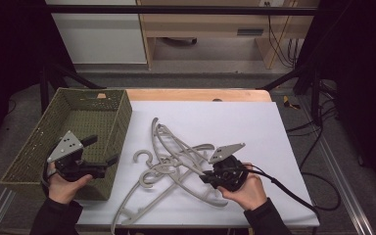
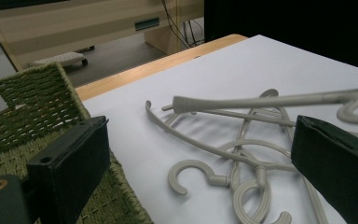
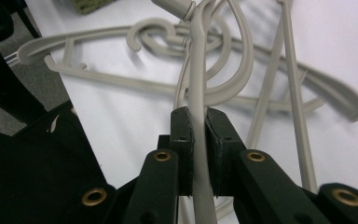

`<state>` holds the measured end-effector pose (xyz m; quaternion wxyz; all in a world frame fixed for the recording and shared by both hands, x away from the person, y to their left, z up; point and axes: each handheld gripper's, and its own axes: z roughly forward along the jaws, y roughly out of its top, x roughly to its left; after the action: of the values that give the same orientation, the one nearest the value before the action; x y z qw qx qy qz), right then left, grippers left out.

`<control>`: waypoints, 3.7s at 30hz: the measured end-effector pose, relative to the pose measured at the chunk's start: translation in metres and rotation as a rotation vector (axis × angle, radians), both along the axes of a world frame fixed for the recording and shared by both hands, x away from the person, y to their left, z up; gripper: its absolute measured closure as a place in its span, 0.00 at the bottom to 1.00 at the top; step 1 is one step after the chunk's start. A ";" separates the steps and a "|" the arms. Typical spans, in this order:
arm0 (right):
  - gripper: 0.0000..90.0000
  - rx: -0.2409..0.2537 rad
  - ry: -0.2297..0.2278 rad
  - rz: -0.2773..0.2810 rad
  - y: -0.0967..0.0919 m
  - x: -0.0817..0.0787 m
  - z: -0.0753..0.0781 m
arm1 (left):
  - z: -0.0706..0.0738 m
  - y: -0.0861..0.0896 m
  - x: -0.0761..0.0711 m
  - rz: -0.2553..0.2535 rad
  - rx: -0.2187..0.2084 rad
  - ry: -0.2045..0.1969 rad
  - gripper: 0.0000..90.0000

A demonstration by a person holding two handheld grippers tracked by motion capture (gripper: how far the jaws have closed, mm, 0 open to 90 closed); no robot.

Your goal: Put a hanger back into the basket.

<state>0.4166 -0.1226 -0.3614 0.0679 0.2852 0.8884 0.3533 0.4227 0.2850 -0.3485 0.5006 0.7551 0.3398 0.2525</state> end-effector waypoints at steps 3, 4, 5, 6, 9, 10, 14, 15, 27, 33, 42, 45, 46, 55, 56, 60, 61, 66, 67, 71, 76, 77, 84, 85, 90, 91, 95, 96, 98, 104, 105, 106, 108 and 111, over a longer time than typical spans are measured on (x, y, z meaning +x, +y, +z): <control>0.92 0.029 -0.013 0.035 -0.007 0.006 0.008 | 0.001 -0.006 -0.002 -0.024 0.016 -0.007 0.05; 0.92 0.049 -0.009 0.044 -0.009 0.007 0.010 | 0.002 -0.009 -0.002 -0.033 0.023 -0.010 0.05; 0.92 0.047 -0.013 0.064 -0.011 0.008 0.012 | 0.002 -0.011 -0.002 -0.041 0.033 -0.011 0.05; 0.92 0.057 -0.017 0.077 -0.012 0.010 0.013 | 0.002 -0.014 -0.003 -0.052 0.040 -0.011 0.05; 0.92 0.079 -0.017 0.134 -0.014 0.013 0.015 | 0.002 -0.024 -0.004 -0.089 0.074 -0.012 0.05; 0.92 0.081 -0.018 0.153 -0.015 0.013 0.015 | 0.001 -0.027 -0.005 -0.100 0.085 -0.010 0.05; 0.92 0.084 -0.013 0.223 -0.014 0.014 0.015 | 0.001 -0.040 -0.007 -0.144 0.149 -0.020 0.05; 0.92 0.084 -0.013 0.235 -0.014 0.013 0.014 | 0.001 -0.044 -0.007 -0.160 0.168 -0.024 0.05; 0.92 0.113 0.013 0.376 -0.013 0.010 0.019 | -0.008 -0.080 -0.009 -0.303 0.386 -0.068 0.12; 0.92 0.112 0.022 0.407 -0.012 0.008 0.019 | -0.016 -0.092 -0.011 -0.373 0.491 -0.099 0.30; 0.92 0.106 0.045 0.439 -0.008 0.007 0.015 | -0.024 -0.103 -0.014 -0.429 0.596 -0.141 0.59; 0.92 0.101 0.051 0.447 -0.007 0.007 0.014 | -0.025 -0.103 -0.015 -0.434 0.616 -0.156 0.69; 0.92 0.108 0.054 0.445 -0.007 0.008 0.013 | -0.024 -0.103 -0.015 -0.432 0.617 -0.161 0.72; 0.90 0.148 0.029 0.436 -0.011 0.011 0.017 | -0.019 -0.102 -0.021 -0.404 0.620 -0.211 0.78; 0.90 0.170 0.016 0.433 -0.013 0.011 0.018 | -0.019 -0.102 -0.021 -0.405 0.614 -0.213 0.80; 0.88 0.167 0.016 0.390 -0.017 0.014 0.021 | -0.017 -0.104 -0.024 -0.408 0.607 -0.202 0.85; 0.88 0.174 0.011 0.386 -0.017 0.014 0.021 | -0.016 -0.104 -0.024 -0.409 0.617 -0.200 0.86; 0.85 0.194 -0.035 0.313 -0.024 0.018 0.025 | -0.015 -0.107 -0.026 -0.429 0.587 -0.160 0.90; 0.84 0.191 -0.036 0.303 -0.025 0.018 0.025 | -0.014 -0.108 -0.027 -0.423 0.585 -0.162 0.90; 0.77 0.173 -0.073 0.233 -0.027 0.020 0.023 | -0.012 -0.108 -0.028 -0.417 0.556 -0.149 0.90; 0.68 0.181 -0.111 0.189 -0.031 0.021 0.021 | -0.012 -0.109 -0.028 -0.406 0.535 -0.118 0.91; 0.65 0.189 -0.124 0.182 -0.032 0.021 0.021 | -0.012 -0.108 -0.027 -0.394 0.524 -0.102 0.91; 0.46 0.273 -0.267 0.060 -0.052 0.014 0.021 | -0.006 -0.103 -0.024 -0.325 0.439 -0.045 0.91; 0.42 0.289 -0.286 0.036 -0.056 0.013 0.021 | -0.005 -0.103 -0.024 -0.313 0.432 -0.042 0.91; 0.24 0.341 -0.356 -0.075 -0.073 0.006 0.018 | 0.000 -0.100 -0.024 -0.251 0.402 -0.023 0.91; 0.22 0.349 -0.364 -0.099 -0.076 0.005 0.018 | 0.001 -0.100 -0.025 -0.238 0.399 -0.022 0.91; 0.15 0.365 -0.374 -0.181 -0.089 0.001 0.013 | 0.005 -0.097 -0.025 -0.202 0.384 -0.019 0.91; 0.14 0.364 -0.375 -0.199 -0.093 0.000 0.011 | 0.006 -0.097 -0.025 -0.194 0.376 -0.018 0.91; 0.12 0.366 -0.377 -0.235 -0.099 -0.001 0.008 | 0.008 -0.094 -0.025 -0.179 0.368 -0.018 0.91; 0.10 0.380 -0.373 -0.294 -0.114 -0.002 0.003 | 0.020 -0.083 -0.023 -0.123 0.319 -0.026 0.91; 0.09 0.372 -0.373 -0.302 -0.115 -0.002 0.003 | 0.023 -0.082 -0.023 -0.115 0.312 -0.031 0.91; 0.09 0.369 -0.371 -0.311 -0.116 -0.002 0.002 | 0.027 -0.080 -0.023 -0.112 0.302 -0.036 0.91; 0.09 0.372 -0.370 -0.321 -0.118 0.000 -0.001 | 0.034 -0.077 -0.023 -0.103 0.292 -0.046 0.91; 0.09 0.372 -0.358 -0.338 -0.120 0.001 -0.003 | 0.046 -0.072 -0.020 -0.090 0.281 -0.060 0.91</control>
<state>0.4179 -0.2423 -0.3647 0.2280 0.3698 0.7224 0.5380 0.4027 0.2132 -0.3029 0.4105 0.8243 0.2519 0.2975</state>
